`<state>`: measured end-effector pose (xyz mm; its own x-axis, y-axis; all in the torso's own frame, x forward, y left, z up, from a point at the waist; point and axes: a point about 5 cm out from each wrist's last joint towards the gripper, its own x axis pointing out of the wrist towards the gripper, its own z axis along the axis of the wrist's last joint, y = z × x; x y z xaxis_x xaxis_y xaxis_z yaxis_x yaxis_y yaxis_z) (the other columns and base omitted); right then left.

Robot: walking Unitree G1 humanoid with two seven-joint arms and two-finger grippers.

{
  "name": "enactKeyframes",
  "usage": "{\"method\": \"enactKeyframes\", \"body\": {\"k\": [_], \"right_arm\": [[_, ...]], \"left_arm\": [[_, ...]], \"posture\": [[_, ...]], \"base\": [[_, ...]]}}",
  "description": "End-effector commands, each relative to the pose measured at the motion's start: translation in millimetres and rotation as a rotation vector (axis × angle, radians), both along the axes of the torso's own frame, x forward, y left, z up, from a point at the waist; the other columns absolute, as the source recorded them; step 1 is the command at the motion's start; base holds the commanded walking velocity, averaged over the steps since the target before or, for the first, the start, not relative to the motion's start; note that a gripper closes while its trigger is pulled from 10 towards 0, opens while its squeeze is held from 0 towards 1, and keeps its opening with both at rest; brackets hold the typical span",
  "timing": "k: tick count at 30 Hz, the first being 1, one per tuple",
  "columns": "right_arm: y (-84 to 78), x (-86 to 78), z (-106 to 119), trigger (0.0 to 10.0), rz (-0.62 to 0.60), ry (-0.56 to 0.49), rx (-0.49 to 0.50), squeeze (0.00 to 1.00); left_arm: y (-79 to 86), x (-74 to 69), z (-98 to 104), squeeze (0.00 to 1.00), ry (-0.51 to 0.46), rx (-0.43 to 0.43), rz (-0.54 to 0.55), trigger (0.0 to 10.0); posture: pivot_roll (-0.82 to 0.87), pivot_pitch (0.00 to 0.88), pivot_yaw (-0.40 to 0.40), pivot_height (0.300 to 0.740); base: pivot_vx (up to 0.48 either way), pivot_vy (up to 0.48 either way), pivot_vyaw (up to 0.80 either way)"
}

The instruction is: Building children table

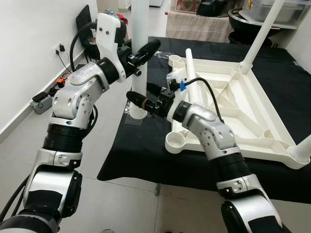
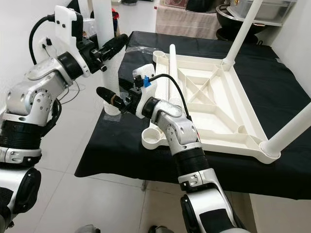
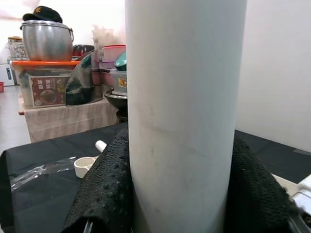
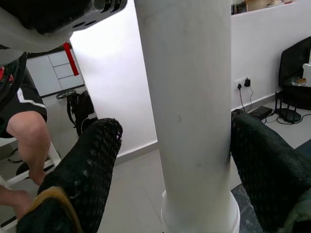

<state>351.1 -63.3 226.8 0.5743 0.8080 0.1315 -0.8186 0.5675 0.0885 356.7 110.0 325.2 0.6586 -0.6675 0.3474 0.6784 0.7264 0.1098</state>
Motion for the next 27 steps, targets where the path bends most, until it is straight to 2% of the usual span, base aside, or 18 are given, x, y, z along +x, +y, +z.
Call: {"method": "enactKeyframes", "body": {"k": [1, 6, 17, 27], "right_arm": [[4.4, 1.7, 1.7, 10.0, -0.002, -0.016, -0.021, 0.0], [0.0, 6.6, 3.5, 10.0, -0.039, -0.023, -0.027, 0.0], [12.9, 5.5, 6.1, 10.0, -0.035, -0.032, 0.003, 0.0], [23.7, 10.7, 5.9, 10.0, -0.074, -0.034, 0.012, 0.0]], "left_arm": [[-7.4, -1.2, 6.8, 0.0, -0.037, 0.008, -0.024, 10.0], [-5.9, 1.8, 7.6, 0.0, -0.041, 0.007, -0.017, 10.0], [-8.1, 4.4, 11.1, 0.0, -0.052, -0.007, -0.014, 10.0], [-10.5, 6.1, 18.2, 0.0, -0.064, -0.034, -0.012, 10.0]], "posture": [[0.05, 0.04, -0.064, 0.74], [0.05, 0.042, -0.064, 0.74], [0.05, 0.043, -0.059, 0.74], [0.05, 0.044, -0.058, 0.74]], "base": [[0.0, 0.0, 0.0], [0.0, 0.0, 0.0], [0.0, 0.0, 0.0], [0.0, 0.0, 0.0]]}}
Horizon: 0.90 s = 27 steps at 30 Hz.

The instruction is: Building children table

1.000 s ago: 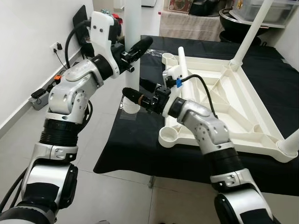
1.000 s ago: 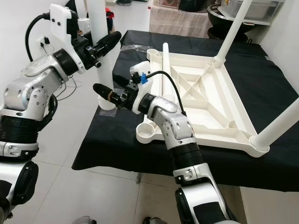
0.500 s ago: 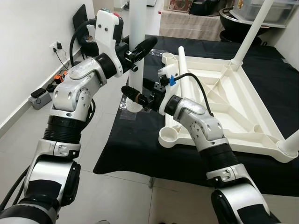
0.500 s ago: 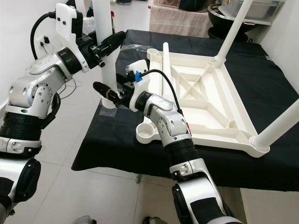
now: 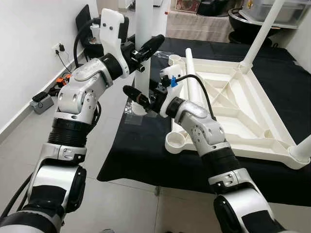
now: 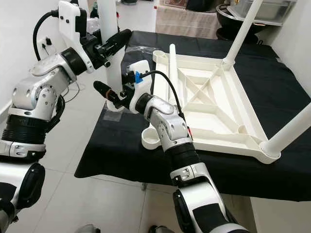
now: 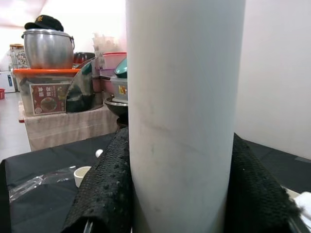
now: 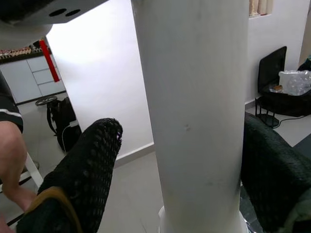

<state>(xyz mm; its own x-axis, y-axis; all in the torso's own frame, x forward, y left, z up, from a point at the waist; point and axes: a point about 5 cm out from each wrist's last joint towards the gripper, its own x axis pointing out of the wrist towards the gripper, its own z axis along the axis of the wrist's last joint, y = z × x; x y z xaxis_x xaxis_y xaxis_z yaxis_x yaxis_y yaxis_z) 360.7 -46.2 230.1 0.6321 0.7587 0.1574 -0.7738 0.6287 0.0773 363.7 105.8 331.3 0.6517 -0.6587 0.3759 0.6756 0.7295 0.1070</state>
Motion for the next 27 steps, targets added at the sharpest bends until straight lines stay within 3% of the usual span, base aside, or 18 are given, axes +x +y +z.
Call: {"method": "enactKeyframes", "body": {"k": [1, 27], "right_arm": [[6.6, 1.1, 2.6, 10.0, 0.004, -0.009, -0.002, 0.0], [16.5, 20.8, 9.4, 10.0, -0.131, 0.0, 0.003, 0.0]], "left_arm": [[-6.3, -0.9, 12.0, 0.0, -0.044, -0.011, -0.012, 10.0], [-26.9, -0.2, 16.4, 0.0, -0.054, -0.051, -0.051, 10.0]], "posture": [[0.05, 0.044, -0.058, 0.74], [0.05, 0.044, -0.063, 0.74]], "base": [[0.0, 0.0, 0.0], [0.0, 0.0, 0.0]]}}
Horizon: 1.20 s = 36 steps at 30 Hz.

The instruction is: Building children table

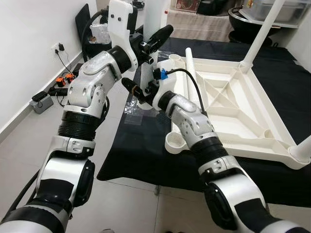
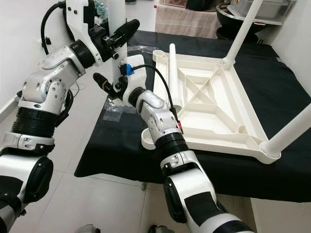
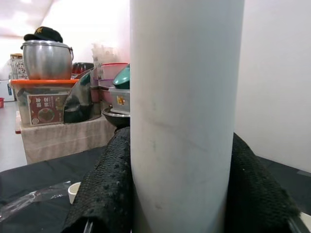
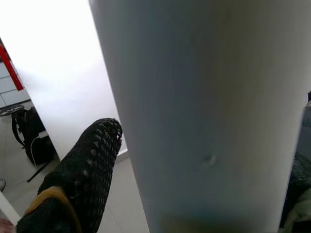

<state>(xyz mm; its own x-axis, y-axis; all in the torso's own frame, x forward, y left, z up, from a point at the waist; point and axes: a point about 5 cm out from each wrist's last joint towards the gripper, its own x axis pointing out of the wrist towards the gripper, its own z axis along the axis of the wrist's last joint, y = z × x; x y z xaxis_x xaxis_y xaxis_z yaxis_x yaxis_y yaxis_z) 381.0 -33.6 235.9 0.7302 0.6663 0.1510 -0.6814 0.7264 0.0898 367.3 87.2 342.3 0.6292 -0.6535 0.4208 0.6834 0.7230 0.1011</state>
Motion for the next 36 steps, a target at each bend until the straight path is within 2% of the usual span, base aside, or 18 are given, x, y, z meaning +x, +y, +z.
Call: {"method": "enactKeyframes", "body": {"k": [1, 13, 20, 25, 36], "right_arm": [[3.9, 0.5, 3.6, 10.0, 0.004, -0.013, -0.002, 0.0], [4.7, 3.2, 8.9, 10.0, -0.006, -0.025, 0.013, 0.0], [1.6, 6.1, 8.6, 10.0, -0.026, -0.027, -0.001, 0.0], [-11.9, 8.1, 0.5, 10.0, -0.047, -0.012, -0.034, 0.0], [-19.6, 9.9, 1.5, 10.0, -0.057, -0.007, -0.03, 0.0]], "left_arm": [[-8.4, -3.8, 5.4, 0.0, -0.023, -0.013, -0.036, 10.0], [-13.9, -6.2, -2.0, 0.0, -0.012, -0.019, -0.045, 10.0], [-14.5, -7.5, -4.8, 0.0, -0.024, 0.008, -0.039, 10.0], [-3.0, -7.4, -7.0, 0.0, -0.04, 0.056, -0.01, 10.0], [4.2, -8.9, -15.1, 0.0, -0.054, 0.125, 0.026, 10.0]], "posture": [[0.05, 0.044, -0.063, 0.74], [0.05, 0.045, -0.06, 0.74], [0.05, 0.043, -0.059, 0.74], [0.05, 0.044, -0.059, 0.74], [0.05, 0.043, -0.059, 0.74]], "base": [[0.0, 0.0, 0.0], [0.0, 0.0, 0.0], [0.0, 0.0, 0.0], [0.0, 0.0, 0.0], [0.0, 0.0, 0.0]]}}
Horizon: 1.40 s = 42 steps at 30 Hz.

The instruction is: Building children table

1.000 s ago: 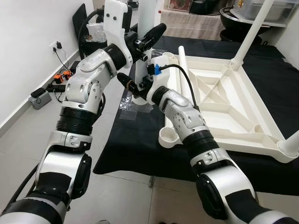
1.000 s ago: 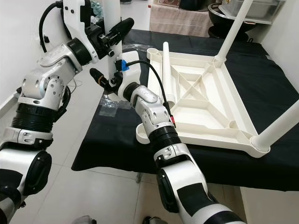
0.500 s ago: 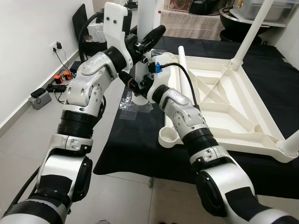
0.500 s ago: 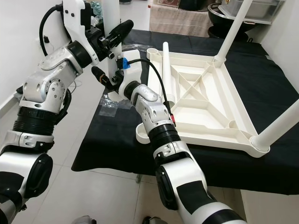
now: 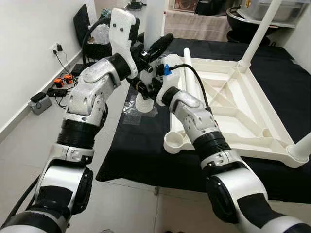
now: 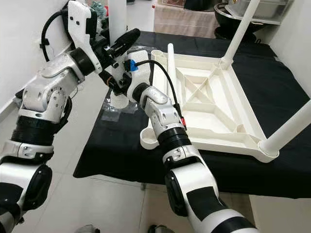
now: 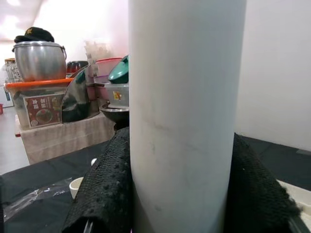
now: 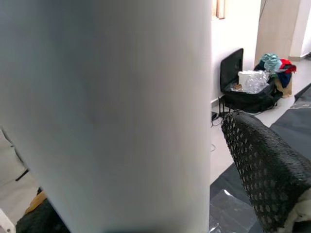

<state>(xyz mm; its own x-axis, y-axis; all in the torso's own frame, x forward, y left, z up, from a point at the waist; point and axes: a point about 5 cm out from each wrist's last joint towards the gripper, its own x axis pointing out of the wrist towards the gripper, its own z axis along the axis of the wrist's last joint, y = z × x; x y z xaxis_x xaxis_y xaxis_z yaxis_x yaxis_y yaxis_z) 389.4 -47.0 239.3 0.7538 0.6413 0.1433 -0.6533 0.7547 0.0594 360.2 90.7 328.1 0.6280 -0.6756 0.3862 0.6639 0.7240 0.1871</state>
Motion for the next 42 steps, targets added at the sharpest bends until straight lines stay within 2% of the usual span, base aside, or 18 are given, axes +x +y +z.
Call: {"method": "enactKeyframes", "body": {"k": [1, 5, 7, 14, 15, 16, 26, 33, 34, 40, 41, 42], "right_arm": [[-6.2, 1.4, -1.9, 10.0, -0.018, 0.007, -0.002, 0.0], [-7.7, 0.7, -3.0, 10.0, -0.012, 0.008, -0.01, 0.0], [-10.3, 0.3, -3.9, 10.0, -0.011, 0.013, -0.007, 0.0], [-10.8, 0.7, -3.6, 10.0, -0.015, 0.017, -0.002, 0.0], [-11.0, 1.0, -2.9, 3.3, -0.018, 0.015, 0.004, 0.0], [-11.4, 1.4, -2.6, 0.0, -0.021, 0.017, 0.01, 0.0], [-12.1, 2.2, -1.6, 0.0, -0.029, 0.019, 0.027, 0.0], [-11.6, 2.1, -0.4, 0.0, -0.027, 0.016, 0.032, 0.0], [-11.8, 2.1, -0.2, 0.0, -0.029, 0.015, 0.034, 0.0], [-14.8, 4.1, 5.2, 0.0, -0.042, 0.002, 0.041, 0.0], [-16.6, 5.3, 8.9, 0.0, -0.049, -0.006, 0.048, 0.0], [-16.6, 5.3, 8.9, 0.0, -0.049, -0.006, 0.048, 0.0]], "left_arm": [[0.8, -1.9, -0.9, 0.0, -0.018, 0.04, 0.006, 10.0], [6.8, -1.8, -5.2, 0.0, -0.016, 0.065, 0.022, 10.0], [15.8, -0.9, -9.6, 0.0, -0.008, 0.074, 0.047, 10.0], [20.0, -0.3, -10.6, 0.0, -0.012, 0.083, 0.07, 10.0], [22.7, 0.4, -10.3, 0.0, -0.017, 0.086, 0.085, 10.0], [25.7, 1.2, -9.5, 0.0, -0.016, 0.075, 0.101, 10.0], [28.2, 1.8, -7.0, 0.0, -0.019, 0.054, 0.127, 10.0], [27.0, 5.4, -8.2, 0.0, 0.024, 0.026, 0.152, 10.0], [26.6, 6.0, -8.0, 1.0, 0.033, 0.012, 0.147, 10.0], [28.1, 7.3, -7.8, 1.0, 0.017, 0.065, 0.194, 10.0], [30.1, 8.1, -6.6, 0.0, 0.017, 0.062, 0.21, 10.0], [30.1, 8.1, -6.6, 0.0, 0.017, 0.062, 0.21, 10.0]], "posture": [[0.05, 0.043, -0.059, 0.74], [0.04, 0.044, -0.058, 0.74], [0.05, 0.045, -0.061, 0.74], [0.05, 0.045, -0.06, 0.74], [0.04, 0.043, -0.06, 0.74], [0.04, 0.045, -0.06, 0.74], [0.05, 0.043, -0.063, 0.74], [0.04, 0.041, -0.061, 0.74], [0.05, 0.042, -0.062, 0.74], [0.05, 0.042, -0.062, 0.74], [0.04, 0.041, -0.062, 0.74], [0.04, 0.041, -0.062, 0.74]], "base": [[0.0, 0.0, 0.0], [0.0, 0.0, 0.0], [0.0, 0.0, 0.0], [0.0, 0.0, 0.0], [0.0, 0.0, 0.0], [0.0, 0.0, 0.0], [0.0, 0.0, 0.0], [0.0, 0.0, 0.0], [0.0, 0.0, 0.0], [0.0, 0.0, 0.0], [0.0, 0.0, 0.0], [0.0, 0.0, 0.0]]}}
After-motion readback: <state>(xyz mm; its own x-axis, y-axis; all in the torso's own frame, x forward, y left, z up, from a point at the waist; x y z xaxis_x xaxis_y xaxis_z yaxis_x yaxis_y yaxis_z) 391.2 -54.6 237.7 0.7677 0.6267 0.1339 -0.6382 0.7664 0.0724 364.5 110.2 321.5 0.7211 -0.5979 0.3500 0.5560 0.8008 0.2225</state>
